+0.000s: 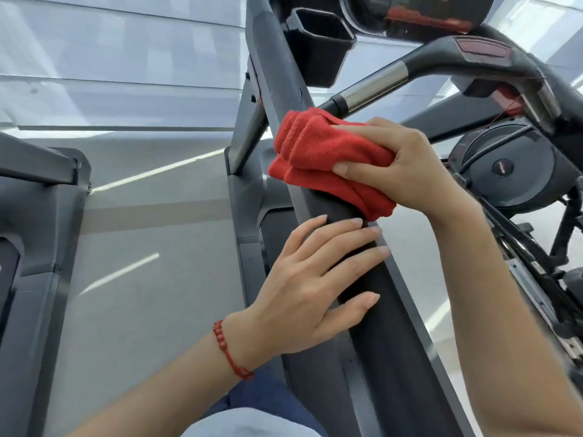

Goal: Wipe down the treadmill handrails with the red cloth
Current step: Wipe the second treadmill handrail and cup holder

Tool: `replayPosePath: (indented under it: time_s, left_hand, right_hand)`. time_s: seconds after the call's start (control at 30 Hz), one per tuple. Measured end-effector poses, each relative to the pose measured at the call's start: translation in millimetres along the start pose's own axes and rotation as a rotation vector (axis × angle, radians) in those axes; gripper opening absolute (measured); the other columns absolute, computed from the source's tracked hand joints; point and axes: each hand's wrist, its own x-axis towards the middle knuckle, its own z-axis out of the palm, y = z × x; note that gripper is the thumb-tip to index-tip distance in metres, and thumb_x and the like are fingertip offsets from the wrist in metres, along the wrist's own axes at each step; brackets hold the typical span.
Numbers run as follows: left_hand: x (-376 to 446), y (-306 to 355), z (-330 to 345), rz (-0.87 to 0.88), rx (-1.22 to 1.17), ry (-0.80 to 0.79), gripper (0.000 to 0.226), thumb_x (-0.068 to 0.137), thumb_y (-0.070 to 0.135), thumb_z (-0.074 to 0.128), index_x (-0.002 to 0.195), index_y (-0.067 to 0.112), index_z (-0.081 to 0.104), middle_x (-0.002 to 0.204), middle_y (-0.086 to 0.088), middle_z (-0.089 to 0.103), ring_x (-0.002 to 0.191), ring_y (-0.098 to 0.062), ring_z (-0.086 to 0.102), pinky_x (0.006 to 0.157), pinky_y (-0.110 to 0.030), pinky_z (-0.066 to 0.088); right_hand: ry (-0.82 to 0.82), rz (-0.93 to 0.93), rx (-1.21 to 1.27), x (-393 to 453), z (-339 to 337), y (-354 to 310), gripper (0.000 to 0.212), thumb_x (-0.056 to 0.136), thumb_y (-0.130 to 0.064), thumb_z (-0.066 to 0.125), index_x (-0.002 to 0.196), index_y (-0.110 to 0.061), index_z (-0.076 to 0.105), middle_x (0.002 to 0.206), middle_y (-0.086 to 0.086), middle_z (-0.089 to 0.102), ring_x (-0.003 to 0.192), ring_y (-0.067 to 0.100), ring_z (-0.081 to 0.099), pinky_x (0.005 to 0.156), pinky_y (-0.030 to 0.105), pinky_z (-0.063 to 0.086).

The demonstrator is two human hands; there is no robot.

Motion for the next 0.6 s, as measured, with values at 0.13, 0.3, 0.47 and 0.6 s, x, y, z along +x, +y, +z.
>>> replayPosePath:
  time_s: [0.13, 0.3, 0.47, 0.6]
  left_hand:
    - [13, -23, -5, -0.009, 0.032, -0.01, 0.037, 0.098, 0.03, 0.042, 0.116, 0.005, 0.063, 0.126, -0.011, 0.058, 0.123, -0.025, 0.048, 0.099, -0.048, 0.038]
    - [19, -36, -3, -0.002, 0.073, -0.047, 0.041, 0.099, 0.033, 0.038, 0.113, 0.007, 0.067, 0.125, -0.011, 0.059, 0.123, -0.025, 0.049, 0.102, -0.048, 0.036]
    - [28, -51, -10, -0.018, 0.079, -0.035, 0.04, 0.099, 0.032, 0.039, 0.112, 0.007, 0.067, 0.125, -0.011, 0.059, 0.122, -0.024, 0.05, 0.1, -0.049, 0.037]
    - [34, -63, -11, 0.045, 0.067, -0.047, 0.04, 0.098, 0.032, 0.04, 0.11, 0.006, 0.069, 0.124, -0.011, 0.06, 0.119, -0.024, 0.052, 0.098, -0.045, 0.039]
  right_hand:
    - [-0.074, -0.028, 0.047, 5, -4, 4, 0.045, 0.069, -0.044, 0.068, 0.113, -0.041, 0.057, 0.104, -0.008, 0.062, 0.098, 0.006, 0.058, 0.091, 0.029, 0.046]
    - [0.026, -0.013, 0.071, 31, 8, 8, 0.042, 0.072, -0.043, 0.069, 0.112, -0.043, 0.058, 0.1, 0.004, 0.063, 0.094, 0.011, 0.059, 0.09, 0.034, 0.047]
    - [0.03, -0.031, 0.044, 35, 9, 14, 0.047, 0.072, -0.042, 0.069, 0.117, -0.035, 0.057, 0.103, 0.005, 0.062, 0.096, 0.011, 0.058, 0.09, 0.028, 0.046]
    - [-0.025, -0.051, 0.06, 44, 5, 16, 0.049, 0.07, -0.042, 0.07, 0.117, -0.035, 0.058, 0.098, 0.001, 0.062, 0.09, 0.008, 0.058, 0.085, 0.02, 0.044]
